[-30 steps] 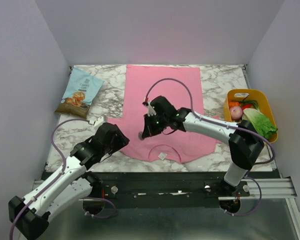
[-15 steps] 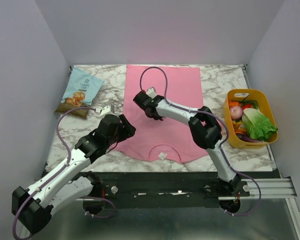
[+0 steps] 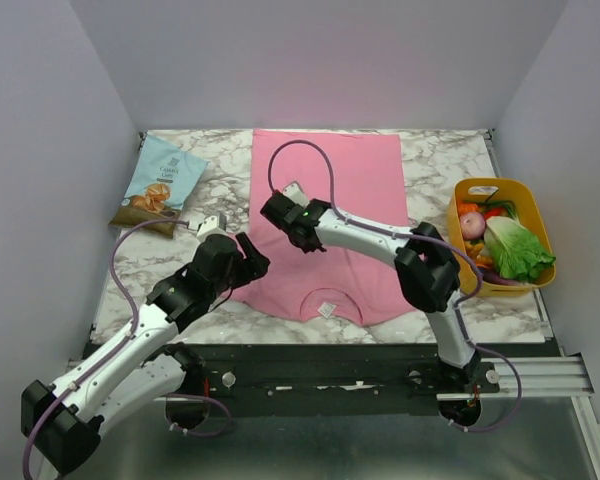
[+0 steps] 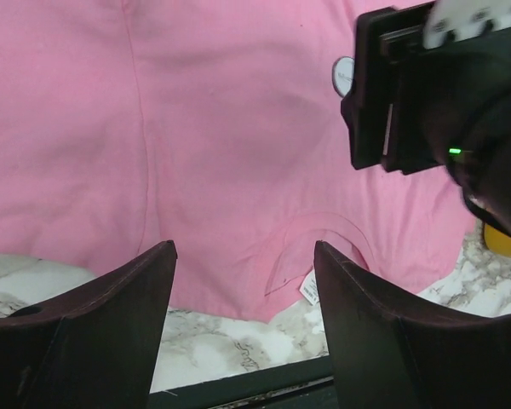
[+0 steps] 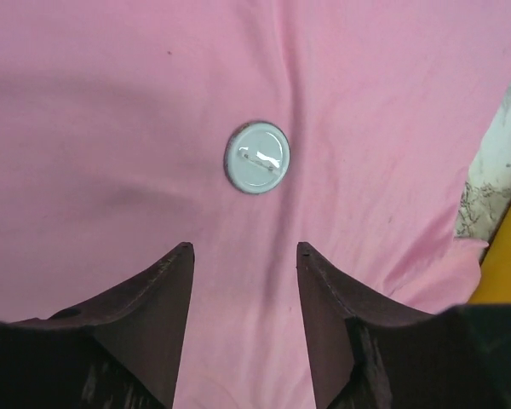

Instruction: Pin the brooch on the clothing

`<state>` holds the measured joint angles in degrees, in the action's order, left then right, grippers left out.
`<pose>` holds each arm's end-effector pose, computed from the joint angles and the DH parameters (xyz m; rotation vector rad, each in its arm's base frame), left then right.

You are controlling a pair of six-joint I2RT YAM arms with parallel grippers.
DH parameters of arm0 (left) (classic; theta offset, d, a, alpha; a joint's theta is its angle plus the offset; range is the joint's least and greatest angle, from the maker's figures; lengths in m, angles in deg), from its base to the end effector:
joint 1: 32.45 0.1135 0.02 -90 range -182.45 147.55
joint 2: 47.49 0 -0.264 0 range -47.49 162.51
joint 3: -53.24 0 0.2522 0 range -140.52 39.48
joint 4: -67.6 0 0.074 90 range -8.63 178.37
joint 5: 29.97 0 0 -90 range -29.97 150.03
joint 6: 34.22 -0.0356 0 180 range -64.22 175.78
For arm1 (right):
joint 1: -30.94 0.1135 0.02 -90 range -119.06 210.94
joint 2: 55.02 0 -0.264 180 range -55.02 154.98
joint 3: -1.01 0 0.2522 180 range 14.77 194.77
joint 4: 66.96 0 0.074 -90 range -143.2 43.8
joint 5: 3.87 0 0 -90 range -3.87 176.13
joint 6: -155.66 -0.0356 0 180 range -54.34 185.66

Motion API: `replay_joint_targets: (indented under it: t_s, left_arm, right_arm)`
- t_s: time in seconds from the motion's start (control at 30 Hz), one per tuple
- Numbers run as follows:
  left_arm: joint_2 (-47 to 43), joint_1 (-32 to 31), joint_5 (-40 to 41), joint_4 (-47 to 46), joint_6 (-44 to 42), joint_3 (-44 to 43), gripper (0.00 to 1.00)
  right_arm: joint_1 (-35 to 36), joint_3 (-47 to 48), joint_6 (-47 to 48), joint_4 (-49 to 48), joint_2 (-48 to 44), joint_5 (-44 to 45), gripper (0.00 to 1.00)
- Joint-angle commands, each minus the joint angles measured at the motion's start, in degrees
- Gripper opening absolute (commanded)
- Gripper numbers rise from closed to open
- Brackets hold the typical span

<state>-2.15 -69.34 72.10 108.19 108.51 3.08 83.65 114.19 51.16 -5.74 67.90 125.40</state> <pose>0.1437 -0.0985 0.2589 -0.4311 2.2141 -0.6439 0.2876 0.3405 0.1964 -0.6633 2.3627 -0.5005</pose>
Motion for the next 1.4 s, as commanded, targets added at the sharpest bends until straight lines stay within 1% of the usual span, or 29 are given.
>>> replay_joint_targets:
  t_s: [0.0,0.07,0.13,0.17,0.2,0.27,0.3,0.33,0.37,0.4,0.43,0.47,0.5,0.53,0.6,0.67,0.8,0.97,1.23,1.3,1.33,1.37]
  left_arm:
    - [2.2,-0.21,2.08,-2.39,-2.8,-1.3,0.77]
    - [4.22,-0.21,2.16,-3.45,-3.68,-1.74,0.78]
    - [7.72,-0.12,1.99,-4.94,-5.08,-2.97,0.79]
    - [9.14,-0.03,2.07,-5.38,-5.44,-3.49,0.78]
    - [10.72,0.14,2.07,-5.65,-5.88,-4.72,0.75]
    - [16.07,0.58,1.47,-5.65,-7.11,-6.22,0.69]
    - [18.01,0.76,1.29,-5.73,-7.46,-7.44,0.61]
    - [21.68,0.85,0.94,-6.08,-7.73,-7.98,0.55]
    - [23.55,1.02,0.41,-6.52,-8.6,-8.42,0.5]
    - [25.48,1.11,-0.47,-7.4,-9.04,-9.55,0.35]
    - [29.24,1.2,-1.0,-7.93,-9.48,-10.0,0.28]
    - [31.1,1.37,-1.44,-7.93,-9.84,-10.7,0.21]
    - [32.86,1.38,-1.79,-8.45,-10.1,-11.75,0.06]
    - [35.84,1.38,-2.05,-8.63,-10.1,-12.11,0.0]
    - [37.97,1.46,-2.32,-9.33,-9.93,-12.64,0.0]
    - [39.47,1.46,-3.11,-10.04,-9.49,-11.94,0.0]
    - [39.21,1.46,-3.55,-10.39,-8.35,-9.66,0.0]
    - [36.49,1.46,-3.64,-10.31,-5.54,-4.47,0.0]
    - [33.07,1.46,-2.5,-8.81,-2.28,1.94,0.0]
    - [32.18,1.46,-1.27,-6.46,-1.5,2.04,0.0]
    - [31.22,1.46,1.61,-5.13,-0.88,1.6,0.0]
    - [30.34,1.46,2.5,-4.34,-0.79,1.69,0.0]
  right_arm:
    - [-0.5,-3.69,0.53,-5.36,-9.78,-9.89,0.65]
    - [-1.63,-5.28,0.36,-7.21,-13.46,-12.97,0.68]
    - [-3.3,-7.12,-1.48,-7.82,-15.5,-18.76,0.68]
    - [-5.58,-7.91,-2.1,-8.17,-16.73,-21.22,0.68]
    - [-6.99,-9.14,-2.72,-8.78,-18.74,-25.86,0.68]
    - [-10.5,-12.31,-3.69,-10.28,-20.86,-29.41,0.68]
    - [-11.39,-13.19,-3.87,-10.72,-22.44,-31.25,0.68]
    - [-12.18,-13.89,-3.78,-10.99,-23.06,-31.44,0.69]
    - [-13.67,-15.2,-3.78,-11.07,-23.5,-31.79,0.7]
    - [-14.55,-15.83,-3.78,-11.08,-24.12,-33.1,0.7]
    - [-15.52,-16.7,-4.21,-11.42,-25.17,-34.33,0.71]
    - [-17.62,-18.54,-4.48,-11.86,-25.87,-35.74,0.72]
    - [-18.68,-19.86,-4.74,-12.48,-26.4,-38.97,0.73]
    - [-19.91,-21.18,-5.18,-14.22,-27.97,-42.22,0.74]
    - [-22.73,-25.3,-5.88,-16.6,-29.57,-46.62,0.79]
    - [-24.57,-27.07,-6.15,-18.72,-30.89,-47.79,0.83]
    - [-26.25,-28.22,-6.15,-18.63,-31.24,-48.75,0.83]
    - [-27.74,-28.4,-6.5,-18.9,-30.89,-49.99,0.84]
    - [-28.45,-28.31,-6.77,-19.42,-29.84,-52.8,0.84]
    - [-28.36,-28.22,-6.77,-19.43,-29.57,-53.33,0.83]
    - [-28.36,-28.22,-6.68,-19.43,-29.31,-53.5,0.84]
    - [-28.45,-28.22,-6.77,-19.51,-29.13,-53.77,0.84]
